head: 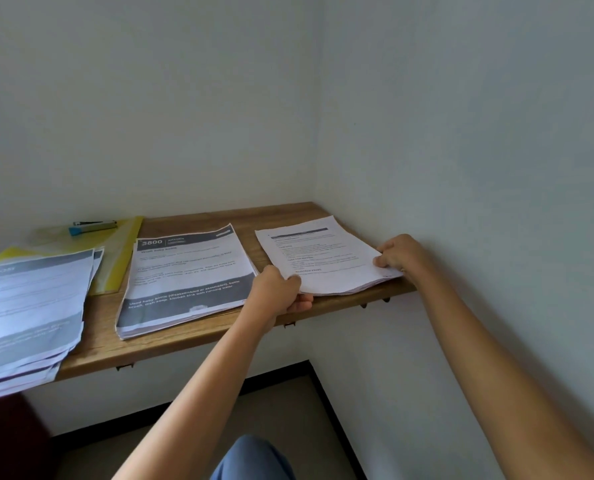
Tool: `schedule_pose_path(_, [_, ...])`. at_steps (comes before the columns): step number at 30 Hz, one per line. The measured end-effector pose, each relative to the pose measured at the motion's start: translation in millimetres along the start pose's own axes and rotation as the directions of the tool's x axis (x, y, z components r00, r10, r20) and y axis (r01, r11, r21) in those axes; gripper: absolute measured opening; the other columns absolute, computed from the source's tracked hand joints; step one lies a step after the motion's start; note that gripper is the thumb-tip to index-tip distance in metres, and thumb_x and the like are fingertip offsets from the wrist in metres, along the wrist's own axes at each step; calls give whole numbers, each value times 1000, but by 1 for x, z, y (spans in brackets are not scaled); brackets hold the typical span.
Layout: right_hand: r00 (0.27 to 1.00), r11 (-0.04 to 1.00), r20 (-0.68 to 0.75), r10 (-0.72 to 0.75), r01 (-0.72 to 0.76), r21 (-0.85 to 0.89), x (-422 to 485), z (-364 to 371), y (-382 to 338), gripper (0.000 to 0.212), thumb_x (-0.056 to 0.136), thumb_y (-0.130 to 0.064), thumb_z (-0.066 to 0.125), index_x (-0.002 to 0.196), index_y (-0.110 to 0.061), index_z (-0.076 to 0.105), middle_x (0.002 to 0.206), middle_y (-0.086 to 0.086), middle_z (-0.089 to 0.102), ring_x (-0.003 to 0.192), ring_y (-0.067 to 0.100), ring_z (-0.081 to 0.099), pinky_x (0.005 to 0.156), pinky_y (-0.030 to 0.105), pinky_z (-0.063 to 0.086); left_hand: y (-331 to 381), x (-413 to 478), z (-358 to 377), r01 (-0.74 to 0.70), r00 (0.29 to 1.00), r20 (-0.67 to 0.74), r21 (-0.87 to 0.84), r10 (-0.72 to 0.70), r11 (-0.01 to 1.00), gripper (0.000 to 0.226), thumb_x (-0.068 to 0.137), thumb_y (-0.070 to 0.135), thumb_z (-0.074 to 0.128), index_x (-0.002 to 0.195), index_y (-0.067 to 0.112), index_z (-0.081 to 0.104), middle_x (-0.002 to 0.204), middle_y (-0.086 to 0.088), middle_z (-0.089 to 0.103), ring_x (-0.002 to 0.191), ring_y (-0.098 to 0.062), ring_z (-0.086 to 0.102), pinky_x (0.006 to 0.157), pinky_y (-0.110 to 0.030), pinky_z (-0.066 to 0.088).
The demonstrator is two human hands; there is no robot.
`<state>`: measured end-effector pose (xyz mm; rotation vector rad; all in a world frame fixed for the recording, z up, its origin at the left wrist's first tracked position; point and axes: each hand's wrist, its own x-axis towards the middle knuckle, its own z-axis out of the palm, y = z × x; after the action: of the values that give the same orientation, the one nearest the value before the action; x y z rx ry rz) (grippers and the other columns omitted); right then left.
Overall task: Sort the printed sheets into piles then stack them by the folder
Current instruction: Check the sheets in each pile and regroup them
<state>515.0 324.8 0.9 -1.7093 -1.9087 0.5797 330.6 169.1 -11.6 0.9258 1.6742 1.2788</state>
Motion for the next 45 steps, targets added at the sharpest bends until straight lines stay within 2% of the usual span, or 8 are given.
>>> schedule_pose_path(6, [999, 999, -44, -13, 11, -45, 4, 2, 0, 27, 83, -7, 64, 107, 4, 67, 106, 18, 68, 97, 31, 63, 79, 31, 50, -3, -2, -7, -162, 975, -103, 259, 194, 952, 28, 91, 10, 61, 119, 7, 58, 96, 1, 64, 77, -15, 71, 78, -30, 59])
schedule_pose_path(9, [1000, 994, -30, -6, 3, -107, 8, 5, -4, 26, 83, -7, 63, 107, 2, 66, 105, 16, 68, 98, 30, 63, 74, 28, 48, -2, -6, -6, -222, 945, -126, 435, 303, 873, 33, 92, 15, 62, 123, 4, 58, 107, -4, 65, 85, -14, 63, 62, -15, 50])
schedule_pose_path(14, [999, 986, 0, -53, 53, -158, 11, 8, -2, 9, 82, -4, 58, 85, 3, 63, 83, 17, 62, 77, 28, 56, 48, 24, 34, -8, -11, 0, -269, 927, -82, 534, 366, 802, 29, 92, 18, 63, 120, 8, 60, 112, -9, 61, 92, -14, 55, 77, -19, 40])
schedule_pose_path(18, [990, 986, -39, -135, 131, -103, 3, 9, 5, 17, 88, -13, 49, 80, 0, 57, 77, 14, 58, 78, 30, 53, 55, 30, 35, -22, -16, 5, -324, 910, -35, 565, 414, 759, 40, 87, 20, 69, 122, 5, 56, 115, -7, 60, 102, -18, 59, 84, -25, 48])
schedule_pose_path(21, [971, 980, -129, -200, 199, -23, -14, 11, 12, 27, 96, -13, 42, 105, 6, 57, 100, 19, 62, 98, 36, 56, 77, 38, 45, -32, -16, 6, -360, 871, -61, 597, 488, 717, 41, 88, 21, 67, 125, 11, 53, 114, -5, 63, 105, -21, 58, 88, -36, 52])
schedule_pose_path(26, [963, 976, -166, -213, 216, 5, -39, 18, 34, 25, 98, -20, 42, 110, -5, 57, 105, 12, 63, 96, 30, 57, 67, 29, 38, -37, -19, 11, -357, 836, -92, 659, 542, 662, 33, 95, 20, 54, 126, 7, 53, 101, -7, 66, 104, -29, 57, 83, -38, 50])
schedule_pose_path(33, [966, 974, -195, -168, 194, 121, -48, 19, 48, 35, 99, -17, 42, 133, -12, 51, 125, 10, 60, 109, 25, 56, 79, 24, 37, -37, -12, 16, -335, 825, -98, 708, 557, 621, 16, 94, 14, 50, 82, 8, 57, 75, -6, 61, 82, -26, 57, 60, -28, 39])
schedule_pose_path(45, [962, 978, -220, -160, 185, 95, -44, 25, 50, 40, 99, -8, 35, 136, -13, 50, 125, 13, 60, 107, 28, 57, 76, 23, 38, -32, -9, 26, -266, 815, -134, 777, 563, 570, 20, 92, 0, 49, 82, 7, 64, 80, -11, 65, 85, -25, 61, 57, -25, 40])
